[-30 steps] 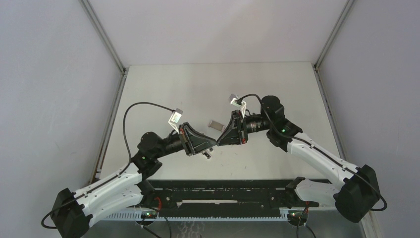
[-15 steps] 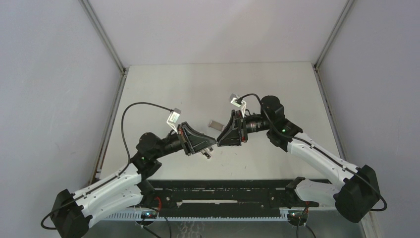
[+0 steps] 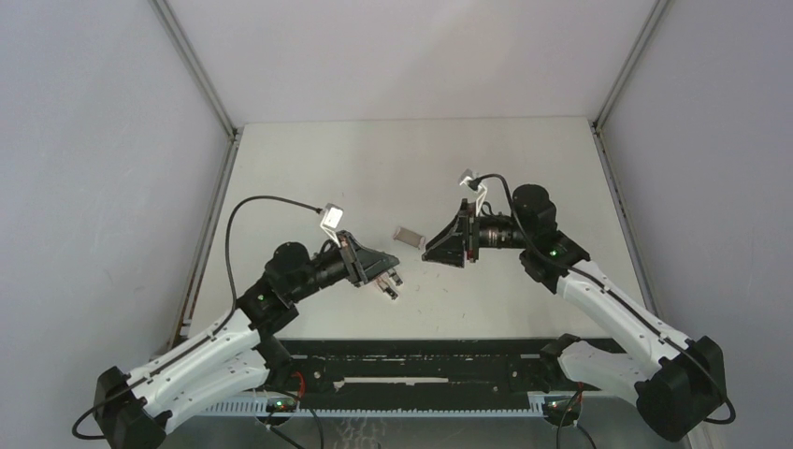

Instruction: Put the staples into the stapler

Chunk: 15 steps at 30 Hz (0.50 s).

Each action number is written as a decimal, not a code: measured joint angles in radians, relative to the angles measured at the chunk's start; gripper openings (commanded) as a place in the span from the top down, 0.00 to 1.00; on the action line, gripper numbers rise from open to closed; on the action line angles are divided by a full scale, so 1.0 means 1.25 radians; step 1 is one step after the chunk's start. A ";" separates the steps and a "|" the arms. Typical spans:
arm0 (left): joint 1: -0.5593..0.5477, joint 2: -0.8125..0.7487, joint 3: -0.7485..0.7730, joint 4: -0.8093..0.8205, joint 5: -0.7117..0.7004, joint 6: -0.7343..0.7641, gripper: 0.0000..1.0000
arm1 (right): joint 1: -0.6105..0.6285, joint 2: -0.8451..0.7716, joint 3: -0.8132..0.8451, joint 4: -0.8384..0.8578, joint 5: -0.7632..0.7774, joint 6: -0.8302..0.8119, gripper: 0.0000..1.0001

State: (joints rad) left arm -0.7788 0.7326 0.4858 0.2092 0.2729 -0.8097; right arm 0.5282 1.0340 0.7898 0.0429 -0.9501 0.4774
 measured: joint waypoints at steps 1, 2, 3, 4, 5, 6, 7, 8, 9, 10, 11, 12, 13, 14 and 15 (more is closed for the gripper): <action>0.000 0.003 0.007 -0.032 -0.016 0.001 0.95 | -0.005 -0.001 0.000 -0.016 0.031 -0.001 0.57; 0.000 0.008 0.012 -0.062 -0.031 0.001 0.95 | -0.008 0.000 0.000 -0.035 0.069 -0.003 0.57; 0.000 0.016 0.015 -0.085 -0.043 0.001 0.95 | -0.010 0.005 0.000 -0.065 0.124 -0.005 0.57; 0.000 0.027 0.016 -0.107 -0.053 0.000 0.96 | -0.010 0.012 0.000 -0.089 0.162 -0.005 0.57; -0.001 0.041 0.016 -0.131 -0.065 -0.002 0.96 | -0.009 0.022 0.000 -0.120 0.216 -0.005 0.57; -0.002 0.055 0.016 -0.153 -0.074 -0.008 0.96 | -0.006 0.034 0.000 -0.145 0.260 -0.006 0.57; -0.005 0.065 0.016 -0.166 -0.081 -0.013 0.96 | -0.001 0.045 0.000 -0.165 0.294 -0.008 0.57; -0.008 0.078 0.016 -0.182 -0.091 -0.021 0.96 | 0.011 0.059 -0.001 -0.186 0.341 -0.008 0.57; -0.011 0.086 0.015 -0.191 -0.099 -0.025 0.96 | 0.020 0.067 -0.005 -0.196 0.370 -0.008 0.57; -0.015 0.094 0.015 -0.201 -0.111 -0.032 0.96 | 0.036 0.074 -0.013 -0.197 0.401 -0.008 0.57; -0.021 0.104 0.015 -0.211 -0.125 -0.038 0.96 | 0.055 0.078 -0.025 -0.197 0.421 -0.006 0.58; -0.024 0.112 0.015 -0.218 -0.135 -0.043 0.96 | 0.076 0.082 -0.040 -0.193 0.436 -0.004 0.58; -0.029 0.123 0.015 -0.226 -0.147 -0.046 0.96 | 0.090 0.085 -0.052 -0.190 0.448 -0.002 0.58; -0.032 0.134 0.015 -0.233 -0.157 -0.051 0.97 | 0.107 0.092 -0.067 -0.185 0.463 0.002 0.58; -0.035 0.145 0.015 -0.239 -0.168 -0.055 0.97 | 0.118 0.100 -0.076 -0.183 0.473 0.006 0.58</action>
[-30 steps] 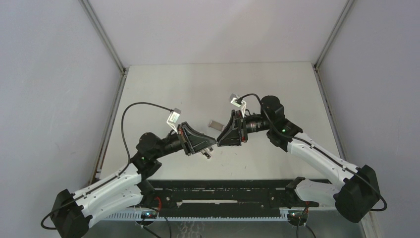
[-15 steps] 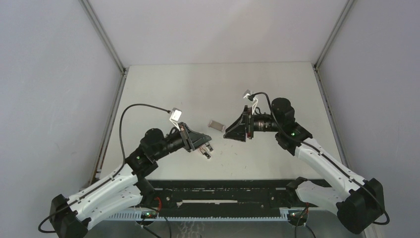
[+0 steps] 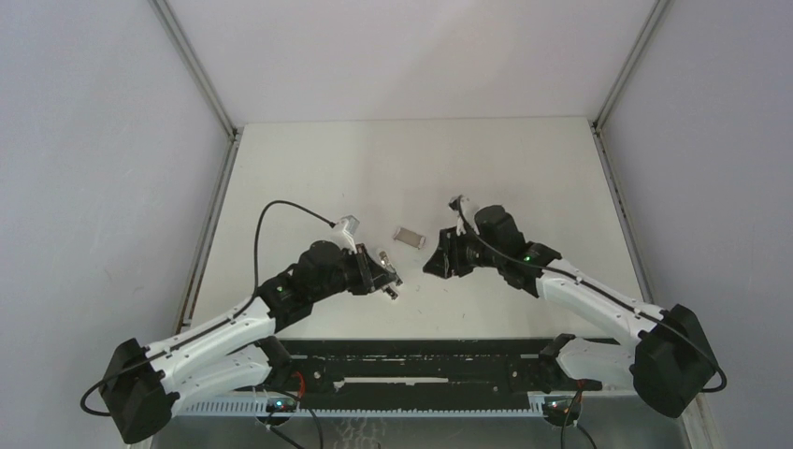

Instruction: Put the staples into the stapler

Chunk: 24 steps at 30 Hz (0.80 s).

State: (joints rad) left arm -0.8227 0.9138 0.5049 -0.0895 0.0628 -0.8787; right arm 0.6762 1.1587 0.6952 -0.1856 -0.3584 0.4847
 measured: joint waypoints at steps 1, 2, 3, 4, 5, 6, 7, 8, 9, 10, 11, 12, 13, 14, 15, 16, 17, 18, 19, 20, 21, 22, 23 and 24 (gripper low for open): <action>-0.003 0.014 0.000 -0.008 -0.011 -0.003 0.97 | 0.014 0.010 -0.009 0.005 0.016 0.004 0.58; -0.006 0.027 0.000 -0.016 -0.021 -0.008 0.97 | 0.026 0.019 -0.015 0.008 0.035 0.006 0.58; -0.009 0.039 0.000 -0.026 -0.031 -0.012 0.97 | 0.037 0.026 -0.018 0.009 0.051 0.008 0.58; -0.012 0.049 0.000 -0.034 -0.040 -0.016 0.97 | 0.047 0.032 -0.019 0.009 0.065 0.009 0.58; -0.015 0.056 0.000 -0.040 -0.048 -0.020 0.97 | 0.059 0.039 -0.019 0.014 0.079 0.010 0.58; -0.018 0.064 0.000 -0.048 -0.055 -0.023 0.97 | 0.065 0.044 -0.019 0.019 0.091 0.011 0.58; -0.020 0.071 0.000 -0.055 -0.065 -0.025 0.97 | 0.073 0.051 -0.019 0.028 0.099 0.012 0.58; -0.021 0.076 0.000 -0.062 -0.072 -0.028 0.97 | 0.080 0.060 -0.020 0.042 0.107 0.015 0.58; -0.021 0.080 0.000 -0.069 -0.079 -0.031 0.97 | 0.086 0.069 -0.022 0.059 0.112 0.018 0.58; -0.021 0.084 0.000 -0.072 -0.085 -0.031 0.97 | 0.093 0.082 -0.025 0.080 0.115 0.023 0.58; -0.021 0.088 0.000 -0.076 -0.091 -0.032 0.97 | 0.100 0.099 -0.028 0.101 0.115 0.025 0.58; -0.021 0.091 0.000 -0.078 -0.095 -0.035 0.97 | 0.105 0.112 -0.030 0.117 0.114 0.027 0.59; -0.021 0.095 0.000 -0.081 -0.099 -0.037 0.97 | 0.111 0.134 -0.032 0.143 0.110 0.029 0.59; -0.021 0.097 0.000 -0.084 -0.103 -0.037 0.97 | 0.116 0.153 -0.032 0.162 0.106 0.030 0.58; -0.022 0.099 0.000 -0.086 -0.108 -0.037 0.96 | 0.121 0.173 -0.033 0.185 0.098 0.031 0.58; -0.022 0.101 0.000 -0.088 -0.112 -0.037 0.97 | 0.126 0.197 -0.033 0.211 0.089 0.032 0.58; -0.022 0.102 0.000 -0.089 -0.114 -0.037 0.97 | 0.131 0.217 -0.033 0.235 0.082 0.032 0.58; -0.022 0.102 0.000 -0.091 -0.116 -0.037 0.97 | 0.135 0.232 -0.033 0.251 0.077 0.032 0.58; -0.022 0.102 0.000 -0.093 -0.119 -0.037 0.97 | 0.141 0.253 -0.032 0.273 0.070 0.032 0.58; -0.023 0.102 0.000 -0.096 -0.122 -0.037 0.96 | 0.147 0.270 -0.032 0.288 0.067 0.032 0.58; -0.023 0.102 0.000 -0.098 -0.125 -0.037 0.97 | 0.152 0.284 -0.031 0.298 0.065 0.032 0.58; -0.023 0.102 0.000 -0.101 -0.128 -0.037 0.96 | 0.158 0.301 -0.028 0.308 0.063 0.032 0.58; -0.023 0.102 0.000 -0.104 -0.132 -0.037 0.97 | 0.164 0.320 -0.024 0.317 0.062 0.032 0.58; -0.023 0.101 0.000 -0.108 -0.135 -0.037 0.97 | 0.170 0.337 -0.020 0.323 0.060 0.032 0.58</action>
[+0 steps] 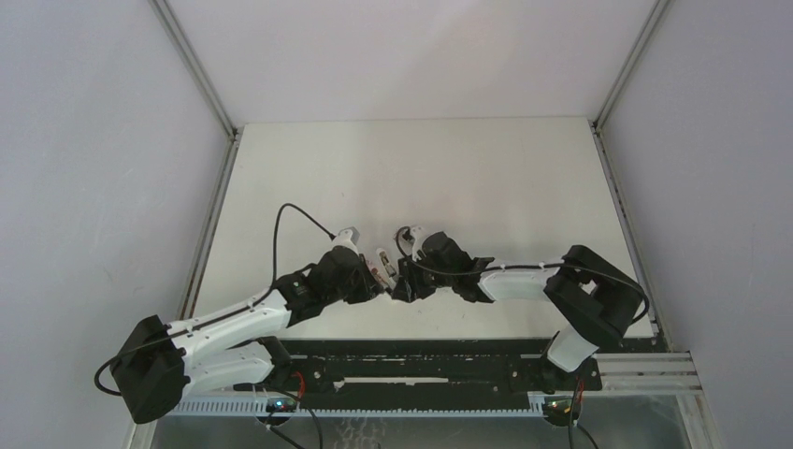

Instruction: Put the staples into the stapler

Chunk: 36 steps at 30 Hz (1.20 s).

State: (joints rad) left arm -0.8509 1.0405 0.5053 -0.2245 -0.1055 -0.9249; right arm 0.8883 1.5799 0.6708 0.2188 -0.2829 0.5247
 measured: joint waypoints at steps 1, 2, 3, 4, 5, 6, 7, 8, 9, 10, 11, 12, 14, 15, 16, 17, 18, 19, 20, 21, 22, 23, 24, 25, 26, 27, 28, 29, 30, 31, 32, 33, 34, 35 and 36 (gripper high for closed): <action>0.000 0.000 0.000 -0.003 -0.004 0.000 0.97 | 0.004 0.012 0.004 0.003 0.000 0.000 0.58; 0.000 -0.001 0.000 -0.006 -0.009 0.000 0.97 | 0.009 0.024 0.007 0.008 0.000 0.000 0.58; 0.000 -0.001 0.000 -0.009 -0.014 0.000 0.97 | 0.012 0.034 0.010 0.012 0.000 0.000 0.59; 0.000 -0.002 0.000 -0.013 -0.020 0.000 0.97 | 0.014 0.041 0.012 0.016 0.000 -0.001 0.59; 0.000 -0.004 0.000 -0.016 -0.023 0.000 0.97 | 0.017 0.047 0.015 0.019 0.000 -0.001 0.59; 0.000 -0.008 0.000 -0.020 -0.026 0.001 0.97 | 0.018 0.052 0.018 0.020 0.000 -0.001 0.59; 0.000 -0.012 0.000 -0.022 -0.029 0.001 0.97 | 0.020 0.055 0.021 0.022 0.001 -0.001 0.59; 0.000 -0.016 0.000 -0.022 -0.034 0.001 0.97 | 0.022 0.060 0.025 0.023 0.001 -0.002 0.59; 0.000 -0.021 0.000 -0.023 -0.037 0.001 0.97 | 0.024 0.065 0.032 0.024 0.003 -0.003 0.59; 0.000 -0.025 0.000 -0.023 -0.040 0.001 0.96 | 0.027 0.071 0.038 0.026 0.005 -0.004 0.59; 0.000 -0.027 0.000 -0.023 -0.040 0.001 0.97 | 0.030 0.077 0.044 0.026 0.008 -0.005 0.59; 0.000 -0.029 0.000 -0.023 -0.041 0.001 0.97 | 0.034 0.084 0.051 0.026 0.011 -0.007 0.60; 0.000 -0.031 0.000 -0.023 -0.041 0.001 0.97 | 0.042 0.096 0.063 0.026 0.016 -0.010 0.60; 0.000 -0.032 0.000 -0.024 -0.041 0.001 0.97 | 0.049 0.101 0.070 0.025 0.018 -0.013 0.60; 0.000 -0.034 0.000 -0.024 -0.041 0.001 0.97 | 0.050 0.103 0.072 0.025 0.018 -0.013 0.60; 0.000 -0.035 0.000 -0.025 -0.042 0.001 0.97 | 0.056 0.106 0.075 0.025 0.020 -0.016 0.60; 0.000 -0.037 0.000 -0.027 -0.043 0.001 0.97 | 0.060 0.108 0.078 0.025 0.022 -0.018 0.61; 0.000 -0.039 0.000 -0.027 -0.044 0.001 0.96 | 0.064 0.109 0.080 0.025 0.023 -0.020 0.61; 0.000 -0.041 0.000 -0.028 -0.045 0.001 0.97 | 0.068 0.110 0.082 0.023 0.024 -0.023 0.61; 0.000 -0.044 0.000 -0.030 -0.046 0.001 0.97 | 0.073 0.111 0.084 0.023 0.024 -0.024 0.61; 0.000 -0.046 0.000 -0.031 -0.047 0.001 0.96 | 0.078 0.111 0.085 0.021 0.025 -0.025 0.61; 0.000 -0.049 0.000 -0.033 -0.048 0.001 0.97 | 0.081 0.111 0.086 0.021 0.026 -0.025 0.61; 0.001 -0.049 0.000 -0.033 -0.048 0.002 0.97 | 0.083 0.111 0.086 0.019 0.028 -0.026 0.61; 0.001 -0.049 0.000 -0.033 -0.048 0.002 0.97 | 0.086 0.111 0.086 0.013 0.032 -0.028 0.61; 0.001 -0.049 0.000 -0.035 -0.048 0.002 0.97 | 0.086 0.109 0.086 0.007 0.036 -0.030 0.61; 0.001 -0.049 0.000 -0.036 -0.048 0.002 0.97 | 0.087 0.106 0.086 -0.002 0.042 -0.032 0.60; 0.001 -0.049 0.000 -0.037 -0.048 0.002 0.97 | 0.087 0.100 0.086 -0.014 0.049 -0.034 0.60; 0.001 -0.048 0.000 -0.038 -0.048 0.003 0.97 | 0.086 0.090 0.086 -0.027 0.057 -0.038 0.60; 0.001 -0.047 0.000 -0.038 -0.048 0.004 0.97 | 0.085 0.073 0.085 -0.042 0.064 -0.041 0.60; 0.001 -0.043 0.000 -0.039 -0.048 0.008 0.97 | 0.083 0.048 0.082 -0.053 0.072 -0.044 0.60; 0.001 -0.039 0.000 -0.040 -0.048 0.009 0.97 | 0.079 0.024 0.077 -0.059 0.076 -0.046 0.60; 0.001 -0.034 0.000 -0.041 -0.048 0.010 0.98 | 0.074 -0.008 0.071 -0.066 0.082 -0.049 0.60; 0.001 -0.026 0.000 -0.043 -0.048 0.015 0.98 | 0.068 -0.034 0.065 -0.072 0.089 -0.050 0.60; 0.001 -0.019 0.000 -0.045 -0.048 0.016 0.98 | 0.062 -0.063 0.059 -0.079 0.095 -0.050 0.60; 0.001 -0.009 0.000 -0.047 -0.048 0.016 0.98 | 0.053 -0.093 0.052 -0.090 0.103 -0.052 0.60</action>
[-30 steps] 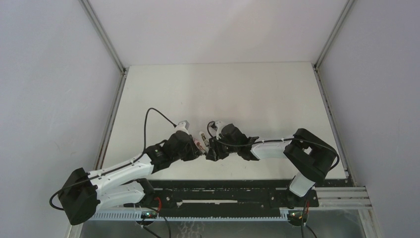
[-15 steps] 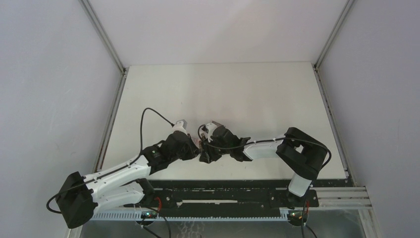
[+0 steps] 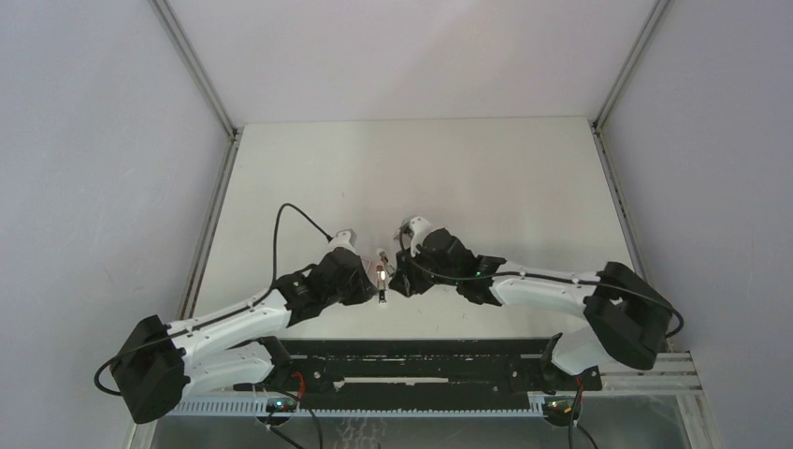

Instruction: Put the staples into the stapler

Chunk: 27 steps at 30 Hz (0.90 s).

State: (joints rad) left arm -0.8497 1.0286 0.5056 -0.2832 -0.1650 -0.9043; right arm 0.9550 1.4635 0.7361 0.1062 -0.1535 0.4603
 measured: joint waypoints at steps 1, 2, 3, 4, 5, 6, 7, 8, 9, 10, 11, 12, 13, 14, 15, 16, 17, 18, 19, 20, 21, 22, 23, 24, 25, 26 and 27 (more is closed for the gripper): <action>0.000 0.009 0.002 -0.005 0.000 0.002 0.98 | -0.010 -0.024 -0.005 -0.009 0.009 0.000 0.60; 0.000 0.018 0.005 -0.009 0.000 0.005 0.98 | -0.023 -0.047 -0.010 -0.020 0.021 0.001 0.60; -0.001 0.030 0.011 -0.016 0.000 0.006 0.98 | -0.035 -0.063 -0.014 -0.032 0.032 0.001 0.60; -0.002 0.040 0.018 -0.020 -0.001 0.006 0.98 | -0.053 -0.082 -0.021 -0.046 0.043 0.003 0.60; -0.005 0.052 0.029 -0.025 -0.002 0.007 0.98 | -0.070 -0.099 -0.027 -0.060 0.055 0.003 0.60; -0.009 0.062 0.041 -0.028 -0.006 0.008 0.98 | -0.088 -0.117 -0.036 -0.073 0.064 0.005 0.60; -0.013 0.070 0.052 -0.029 -0.008 0.008 0.98 | -0.105 -0.135 -0.045 -0.087 0.073 0.006 0.60; -0.017 0.078 0.062 -0.029 -0.011 0.009 0.98 | -0.117 -0.149 -0.053 -0.099 0.079 0.006 0.60; -0.021 0.084 0.070 -0.029 -0.013 0.008 0.98 | -0.134 -0.165 -0.063 -0.110 0.085 0.006 0.60; -0.023 0.087 0.075 -0.029 -0.013 0.008 0.98 | -0.147 -0.178 -0.070 -0.120 0.091 0.007 0.60; -0.025 0.092 0.081 -0.030 -0.015 0.008 0.98 | -0.164 -0.195 -0.079 -0.131 0.096 0.007 0.60; -0.027 0.095 0.085 -0.031 -0.016 0.008 0.98 | -0.175 -0.206 -0.085 -0.137 0.101 0.007 0.60; -0.029 0.099 0.089 -0.033 -0.017 0.008 0.98 | -0.184 -0.216 -0.090 -0.144 0.103 0.007 0.60; -0.030 0.105 0.093 -0.034 -0.019 0.008 0.98 | -0.191 -0.225 -0.095 -0.148 0.104 0.007 0.60; -0.032 0.112 0.098 -0.037 -0.020 0.007 0.98 | -0.197 -0.232 -0.099 -0.150 0.105 0.007 0.60; -0.034 0.120 0.102 -0.040 -0.022 0.007 0.98 | -0.200 -0.237 -0.102 -0.150 0.105 0.007 0.60; -0.035 0.127 0.107 -0.044 -0.023 0.007 0.98 | -0.203 -0.240 -0.104 -0.153 0.105 0.007 0.60; -0.038 0.135 0.111 -0.046 -0.027 0.007 0.98 | -0.204 -0.243 -0.106 -0.154 0.105 0.007 0.60; -0.039 0.142 0.114 -0.048 -0.028 0.007 0.98 | -0.205 -0.244 -0.107 -0.156 0.105 0.007 0.60; -0.041 0.148 0.117 -0.051 -0.028 0.007 0.98 | -0.206 -0.245 -0.108 -0.157 0.105 0.007 0.60; -0.043 0.154 0.119 -0.053 -0.029 0.006 0.98 | -0.208 -0.245 -0.108 -0.158 0.105 0.007 0.60; -0.045 0.161 0.122 -0.058 -0.031 0.006 0.98 | -0.208 -0.246 -0.108 -0.160 0.105 0.007 0.60; -0.047 0.165 0.123 -0.061 -0.034 0.006 0.98 | -0.208 -0.246 -0.109 -0.160 0.104 0.007 0.60; -0.048 0.168 0.125 -0.065 -0.035 0.006 0.99 | -0.209 -0.246 -0.110 -0.160 0.104 0.008 0.60; -0.048 0.170 0.126 -0.068 -0.036 0.006 0.99 | -0.209 -0.248 -0.111 -0.161 0.104 0.008 0.60; -0.049 0.171 0.127 -0.070 -0.037 0.005 0.99 | -0.209 -0.248 -0.113 -0.161 0.104 0.008 0.60; -0.049 0.172 0.127 -0.072 -0.039 0.005 0.99 | -0.210 -0.248 -0.113 -0.163 0.104 0.009 0.60</action>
State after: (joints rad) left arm -0.9108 1.2430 0.6643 -0.3729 -0.2134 -0.8974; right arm 0.6930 1.1530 0.5953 -0.0978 -0.0238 0.4709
